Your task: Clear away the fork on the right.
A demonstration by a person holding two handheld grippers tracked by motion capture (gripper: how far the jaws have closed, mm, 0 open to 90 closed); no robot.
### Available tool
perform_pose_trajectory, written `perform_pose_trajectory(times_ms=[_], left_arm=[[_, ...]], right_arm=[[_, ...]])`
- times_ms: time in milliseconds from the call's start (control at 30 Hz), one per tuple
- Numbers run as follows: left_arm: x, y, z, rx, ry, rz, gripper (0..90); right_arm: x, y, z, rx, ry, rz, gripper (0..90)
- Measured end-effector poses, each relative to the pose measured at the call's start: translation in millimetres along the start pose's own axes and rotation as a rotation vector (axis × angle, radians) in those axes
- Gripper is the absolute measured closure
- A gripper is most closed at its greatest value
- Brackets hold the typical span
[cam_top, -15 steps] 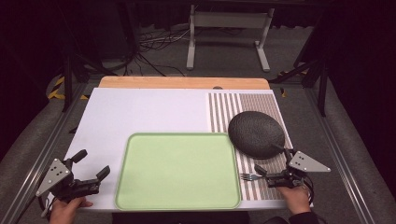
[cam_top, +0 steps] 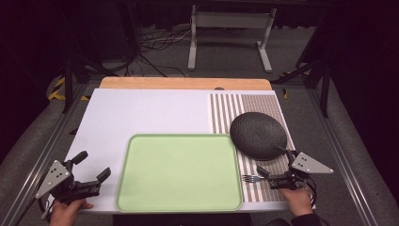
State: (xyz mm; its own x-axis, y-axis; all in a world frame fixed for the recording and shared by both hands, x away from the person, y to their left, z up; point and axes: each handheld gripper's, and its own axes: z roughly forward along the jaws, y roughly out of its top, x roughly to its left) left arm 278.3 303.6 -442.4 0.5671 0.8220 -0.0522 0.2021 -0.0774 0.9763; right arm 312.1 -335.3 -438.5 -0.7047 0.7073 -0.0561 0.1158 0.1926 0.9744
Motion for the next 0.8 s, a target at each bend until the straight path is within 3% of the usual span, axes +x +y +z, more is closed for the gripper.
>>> perform_pose_trajectory(times_ms=[300, 633, 800], left_arm=[[-0.4, -0.3, 0.6, 0.004, -0.004, 0.004, 0.1], [0.1, -0.4, 0.4, -0.003, -0.006, 0.002, 0.1], [-0.3, -0.2, 0.5, 0.002, -0.009, 0.005, 0.1]], right_arm=[[-1.6, 2.8, 1.6, 0.001, 0.018, 0.005, 0.6], [-7.0, 17.4, 10.1, 0.045, 0.037, -0.003, 2.2], [-11.7, 19.3, 14.0, 0.039, 0.057, 0.071, 1.7]])
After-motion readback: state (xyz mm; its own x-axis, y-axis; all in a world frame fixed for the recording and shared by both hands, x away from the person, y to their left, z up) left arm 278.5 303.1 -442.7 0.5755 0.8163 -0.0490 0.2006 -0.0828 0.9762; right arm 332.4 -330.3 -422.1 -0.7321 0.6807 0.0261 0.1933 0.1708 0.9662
